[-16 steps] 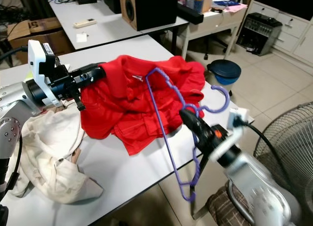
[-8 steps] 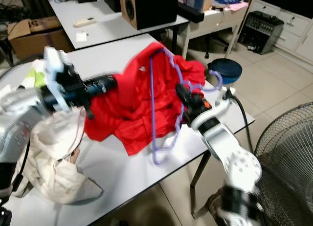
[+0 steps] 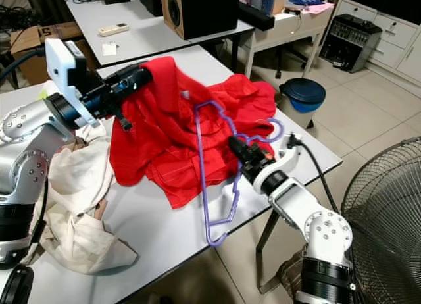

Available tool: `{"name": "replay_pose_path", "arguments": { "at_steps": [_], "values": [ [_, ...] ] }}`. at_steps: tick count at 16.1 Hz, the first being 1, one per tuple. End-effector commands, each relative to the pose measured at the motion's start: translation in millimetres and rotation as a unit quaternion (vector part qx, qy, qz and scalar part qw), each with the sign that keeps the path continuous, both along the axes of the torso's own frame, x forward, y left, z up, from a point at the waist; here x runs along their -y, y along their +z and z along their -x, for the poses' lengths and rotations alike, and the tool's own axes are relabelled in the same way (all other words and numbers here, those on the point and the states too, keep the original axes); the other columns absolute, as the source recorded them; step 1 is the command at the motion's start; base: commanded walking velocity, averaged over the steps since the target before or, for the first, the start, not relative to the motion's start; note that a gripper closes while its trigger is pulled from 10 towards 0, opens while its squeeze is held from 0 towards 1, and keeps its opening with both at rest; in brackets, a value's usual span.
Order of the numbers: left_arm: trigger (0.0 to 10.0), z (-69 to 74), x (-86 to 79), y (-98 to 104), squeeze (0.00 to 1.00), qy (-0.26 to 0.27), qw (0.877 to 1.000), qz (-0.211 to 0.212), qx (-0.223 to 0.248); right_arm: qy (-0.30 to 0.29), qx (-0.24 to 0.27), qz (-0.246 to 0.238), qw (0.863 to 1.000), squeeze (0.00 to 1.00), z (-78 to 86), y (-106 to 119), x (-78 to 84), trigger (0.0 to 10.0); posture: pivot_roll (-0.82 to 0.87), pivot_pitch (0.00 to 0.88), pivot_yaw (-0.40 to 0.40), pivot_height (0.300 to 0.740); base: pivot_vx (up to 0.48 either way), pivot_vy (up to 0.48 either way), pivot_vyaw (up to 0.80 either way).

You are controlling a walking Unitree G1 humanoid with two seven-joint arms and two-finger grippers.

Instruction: Hang hanger

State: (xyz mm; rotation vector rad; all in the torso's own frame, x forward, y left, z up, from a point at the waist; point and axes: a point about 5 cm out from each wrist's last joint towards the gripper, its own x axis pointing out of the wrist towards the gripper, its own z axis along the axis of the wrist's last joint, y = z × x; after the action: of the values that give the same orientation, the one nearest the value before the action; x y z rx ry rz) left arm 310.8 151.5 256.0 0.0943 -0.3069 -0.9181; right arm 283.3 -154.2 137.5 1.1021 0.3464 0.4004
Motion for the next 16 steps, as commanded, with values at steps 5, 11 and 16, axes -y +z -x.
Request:
{"name": "replay_pose_path", "arguments": {
  "at_steps": [5, 11, 16],
  "values": [
    [0.0, 9.4, 7.0, 5, 0.0, -0.053, 0.998, 0.002, 0.018, 0.026, -0.005, -0.03, 0.999, 0.0, -7.5, 6, -12.1, 10.0, -0.04, 0.0, 0.044, 0.74, 0.0, 0.0, 0.0],
    [0.0, 25.0, 5.5, -20, 0.0, -0.116, 0.99, -0.063, -0.046, -0.014, -0.002, -0.104, 0.994, 0.0, -22.0, 16, -4.7, 10.0, -0.03, 0.0, 0.037, 0.74, 0.0, 0.0, 0.0],
    [0.0, 21.4, -1.6, -41, 0.0, -0.083, 0.987, -0.122, -0.065, -0.079, -0.002, -0.171, 0.982, 0.0, -42.3, 26, 7.9, 10.0, -0.03, 0.0, 0.036, 0.74, 0.0, 0.0, 0.0]
  ]
}}
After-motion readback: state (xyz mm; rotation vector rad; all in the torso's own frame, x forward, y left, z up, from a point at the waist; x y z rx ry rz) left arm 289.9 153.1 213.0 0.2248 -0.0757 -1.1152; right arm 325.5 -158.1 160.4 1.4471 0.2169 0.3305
